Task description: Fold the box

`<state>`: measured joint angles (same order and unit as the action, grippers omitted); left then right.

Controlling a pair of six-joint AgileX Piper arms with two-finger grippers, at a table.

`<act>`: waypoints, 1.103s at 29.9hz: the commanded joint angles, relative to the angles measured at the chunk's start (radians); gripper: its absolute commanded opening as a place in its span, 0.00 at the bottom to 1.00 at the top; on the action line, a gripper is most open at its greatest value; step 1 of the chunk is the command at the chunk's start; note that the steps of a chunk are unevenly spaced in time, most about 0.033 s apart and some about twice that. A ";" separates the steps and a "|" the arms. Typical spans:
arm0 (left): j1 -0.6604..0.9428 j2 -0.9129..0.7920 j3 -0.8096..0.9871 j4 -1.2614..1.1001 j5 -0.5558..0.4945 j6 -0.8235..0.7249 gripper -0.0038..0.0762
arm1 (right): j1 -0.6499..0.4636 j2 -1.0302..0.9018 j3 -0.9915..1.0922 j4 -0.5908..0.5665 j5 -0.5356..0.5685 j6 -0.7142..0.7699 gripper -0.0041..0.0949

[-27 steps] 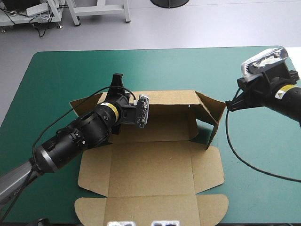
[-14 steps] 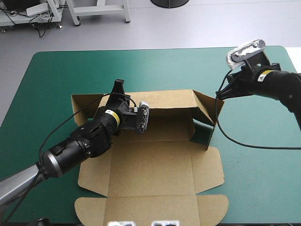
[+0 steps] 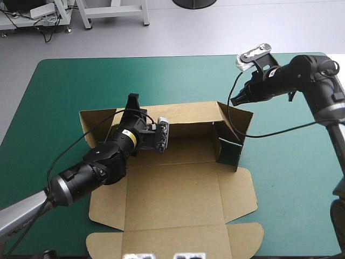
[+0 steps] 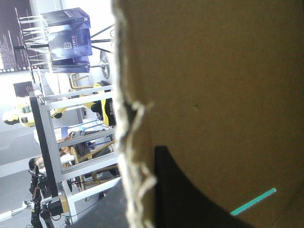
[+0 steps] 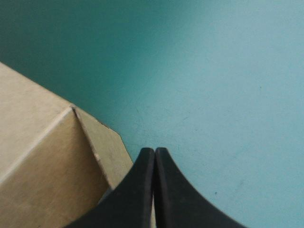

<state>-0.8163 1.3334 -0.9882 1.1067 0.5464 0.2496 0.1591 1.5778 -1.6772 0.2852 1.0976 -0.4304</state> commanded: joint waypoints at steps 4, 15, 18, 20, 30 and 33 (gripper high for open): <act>-0.009 -0.028 -0.021 0.040 -0.022 -0.004 0.04 | -0.002 0.131 -0.156 0.030 0.040 -0.010 0.02; -0.009 0.006 -0.021 0.089 -0.032 -0.038 0.04 | -0.058 0.222 -0.226 0.168 0.146 -0.104 0.02; -0.009 0.002 -0.021 0.126 -0.032 -0.108 0.04 | -0.125 0.222 -0.209 0.315 0.157 -0.152 0.02; -0.009 0.001 -0.021 0.141 -0.032 -0.115 0.04 | -0.155 0.222 -0.179 0.357 0.157 -0.174 0.02; -0.009 -0.013 -0.057 0.155 -0.036 -0.137 0.05 | -0.181 0.222 -0.087 0.397 0.157 -0.243 0.02; -0.009 -0.030 -0.090 0.119 -0.034 -0.141 0.06 | -0.181 0.214 -0.084 0.397 0.157 -0.241 0.02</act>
<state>-0.8163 1.3551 -1.0163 1.2160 0.5247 0.1209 -0.0125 1.8513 -1.7421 0.6303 1.2360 -0.6585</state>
